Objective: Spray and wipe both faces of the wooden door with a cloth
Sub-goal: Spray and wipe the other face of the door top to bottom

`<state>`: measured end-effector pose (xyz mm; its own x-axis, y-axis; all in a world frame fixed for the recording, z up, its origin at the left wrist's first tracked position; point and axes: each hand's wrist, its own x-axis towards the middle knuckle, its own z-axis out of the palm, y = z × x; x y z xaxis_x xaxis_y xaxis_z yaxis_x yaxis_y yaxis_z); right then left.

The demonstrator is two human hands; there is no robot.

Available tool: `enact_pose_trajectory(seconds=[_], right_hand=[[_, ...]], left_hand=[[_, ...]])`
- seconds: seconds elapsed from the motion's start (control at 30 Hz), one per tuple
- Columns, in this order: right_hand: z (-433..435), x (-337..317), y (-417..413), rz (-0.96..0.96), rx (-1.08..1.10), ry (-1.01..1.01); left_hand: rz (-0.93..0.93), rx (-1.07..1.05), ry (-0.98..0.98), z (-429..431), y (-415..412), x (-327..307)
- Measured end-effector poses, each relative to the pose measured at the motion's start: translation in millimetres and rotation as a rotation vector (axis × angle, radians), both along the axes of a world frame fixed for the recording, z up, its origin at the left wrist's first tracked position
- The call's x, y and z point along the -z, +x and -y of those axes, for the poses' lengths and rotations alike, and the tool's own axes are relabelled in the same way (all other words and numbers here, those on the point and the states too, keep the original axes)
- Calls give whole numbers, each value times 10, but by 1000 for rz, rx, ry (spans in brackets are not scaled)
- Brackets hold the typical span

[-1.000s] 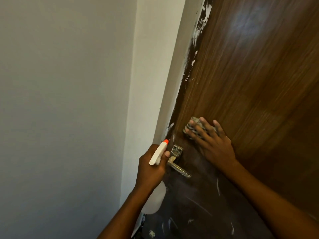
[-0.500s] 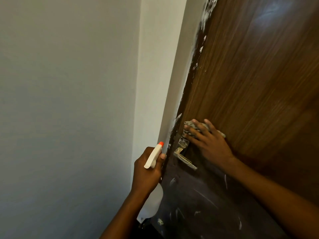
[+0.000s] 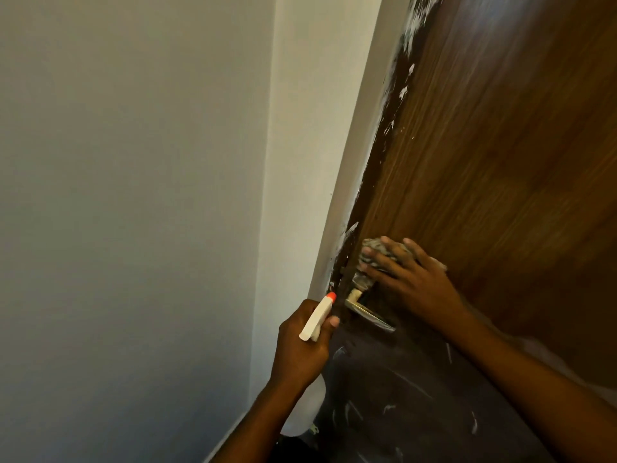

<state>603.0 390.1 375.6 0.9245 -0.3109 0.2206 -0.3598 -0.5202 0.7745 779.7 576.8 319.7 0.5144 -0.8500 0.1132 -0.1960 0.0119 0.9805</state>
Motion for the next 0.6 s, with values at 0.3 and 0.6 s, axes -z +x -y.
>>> enact_pose_trajectory(seconds=[0.3,0.6], right_hand=[[-287,210,-901,327,96,-37],[27,366,399,-181,6,170]], left_hand=[[62,27,145,152,-90,213],[-109,110,50,181,96,292]])
